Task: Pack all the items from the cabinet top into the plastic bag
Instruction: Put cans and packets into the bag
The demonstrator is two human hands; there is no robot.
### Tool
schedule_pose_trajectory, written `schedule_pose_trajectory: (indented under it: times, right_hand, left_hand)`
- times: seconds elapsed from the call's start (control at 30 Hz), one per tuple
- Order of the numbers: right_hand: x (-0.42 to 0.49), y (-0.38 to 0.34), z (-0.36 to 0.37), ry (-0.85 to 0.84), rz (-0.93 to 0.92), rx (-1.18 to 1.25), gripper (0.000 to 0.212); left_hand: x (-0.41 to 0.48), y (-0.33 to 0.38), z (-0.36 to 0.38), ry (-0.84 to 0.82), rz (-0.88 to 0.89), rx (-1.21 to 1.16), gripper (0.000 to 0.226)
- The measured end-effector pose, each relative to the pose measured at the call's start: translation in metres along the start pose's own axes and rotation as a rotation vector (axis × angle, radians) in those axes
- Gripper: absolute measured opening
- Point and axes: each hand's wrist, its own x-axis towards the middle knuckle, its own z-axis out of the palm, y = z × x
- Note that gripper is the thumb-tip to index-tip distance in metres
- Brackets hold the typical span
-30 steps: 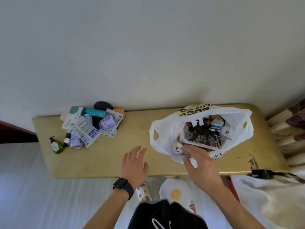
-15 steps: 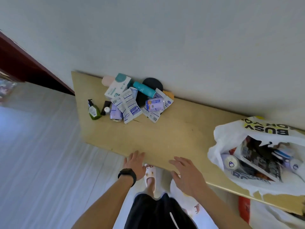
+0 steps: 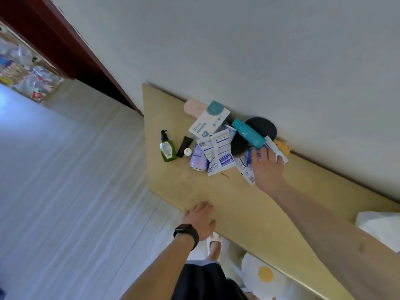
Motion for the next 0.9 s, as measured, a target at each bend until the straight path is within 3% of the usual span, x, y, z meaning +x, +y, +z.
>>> schedule_pose_trajectory:
  times: [0.17,0.3,0.37,0.5,0.63,0.73,0.83,0.9]
  right_hand:
    - [0.006,-0.002,0.022,0.024,0.032,-0.034,0.072]
    - [-0.020,-0.001,0.024,0.034,0.111,0.122,0.080]
    - [-0.044,0.001,0.030,0.074,0.255,0.371,0.074]
    - [-0.119,0.015,0.036,0.176,0.434,1.172,0.061]
    - [-0.203,0.020,0.039,0.100,0.632,1.586,0.059]
    - [-0.252,0.029,0.048,0.077,0.719,1.858,0.056]
    - [-0.288,0.041,0.052,0.055,0.759,2.212,0.067]
    - [-0.304,0.049,0.051,0.015,0.696,2.407,0.075]
  left_hand:
    - [0.021,0.014,-0.046,0.297,0.021,-0.114,0.042]
    - [0.054,0.040,-0.103,0.545,0.097,-0.038,0.061]
    - [0.072,0.047,-0.128,0.577,0.106,0.138,0.076]
    - [0.103,0.055,-0.145,0.527,0.061,0.479,0.087]
    - [0.109,0.067,-0.135,0.599,0.000,0.548,0.062]
    - [0.097,0.083,-0.130,0.501,0.027,0.442,0.036]
    - [0.063,0.097,-0.120,0.586,0.244,0.414,0.024]
    - [0.028,0.103,-0.108,0.708,0.526,0.407,0.032]
